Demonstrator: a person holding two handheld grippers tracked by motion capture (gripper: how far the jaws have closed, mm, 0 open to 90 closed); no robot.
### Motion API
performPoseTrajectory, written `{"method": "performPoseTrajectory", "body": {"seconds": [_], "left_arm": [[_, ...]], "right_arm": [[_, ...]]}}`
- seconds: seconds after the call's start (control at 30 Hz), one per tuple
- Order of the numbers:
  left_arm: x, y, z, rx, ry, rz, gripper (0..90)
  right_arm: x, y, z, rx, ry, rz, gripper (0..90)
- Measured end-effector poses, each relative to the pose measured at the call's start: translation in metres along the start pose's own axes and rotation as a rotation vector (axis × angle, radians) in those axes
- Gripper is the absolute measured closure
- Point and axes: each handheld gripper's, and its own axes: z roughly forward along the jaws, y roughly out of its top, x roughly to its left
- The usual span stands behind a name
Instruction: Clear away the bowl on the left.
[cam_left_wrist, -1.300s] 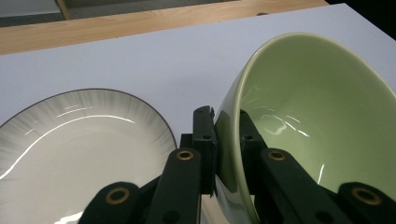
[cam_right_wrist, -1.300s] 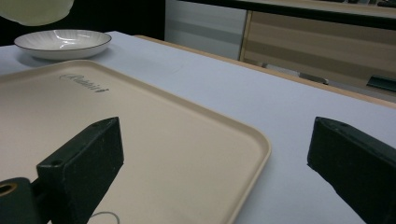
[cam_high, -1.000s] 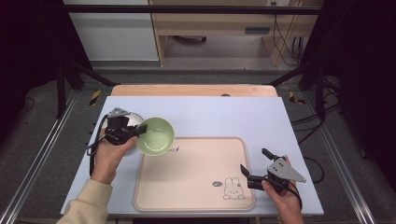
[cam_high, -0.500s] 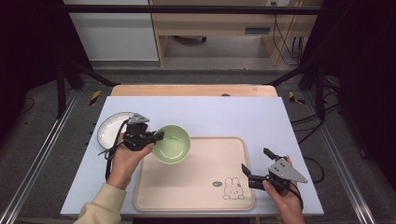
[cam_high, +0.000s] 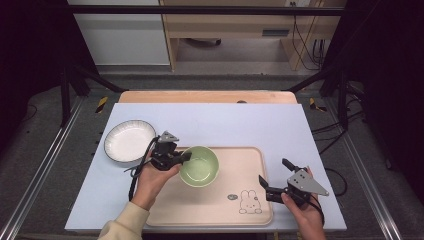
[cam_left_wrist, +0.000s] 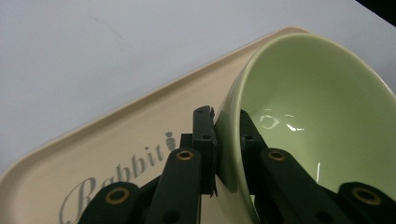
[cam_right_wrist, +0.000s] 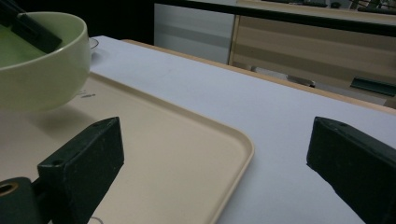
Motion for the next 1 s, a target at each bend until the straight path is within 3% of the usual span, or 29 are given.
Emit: {"method": "performPoseTrajectory", "body": {"seconds": [0.2, 0.37, 1.0], "left_arm": [[-0.009, -0.001, 0.008, 0.015, -0.012, 0.018, 82.5], [-0.014, -0.010, 0.016, 0.036, -0.026, 0.018, 82.5], [-0.015, -0.022, 0.024, 0.055, -0.052, 0.005, 82.5]], "right_arm": [[0.000, 0.000, -0.001, -0.003, 0.003, 0.000, 4.2], [0.002, 0.001, 0.000, -0.002, 0.006, -0.002, 4.5], [0.002, 0.001, -0.001, -0.003, 0.012, 0.001, 4.7]]}}
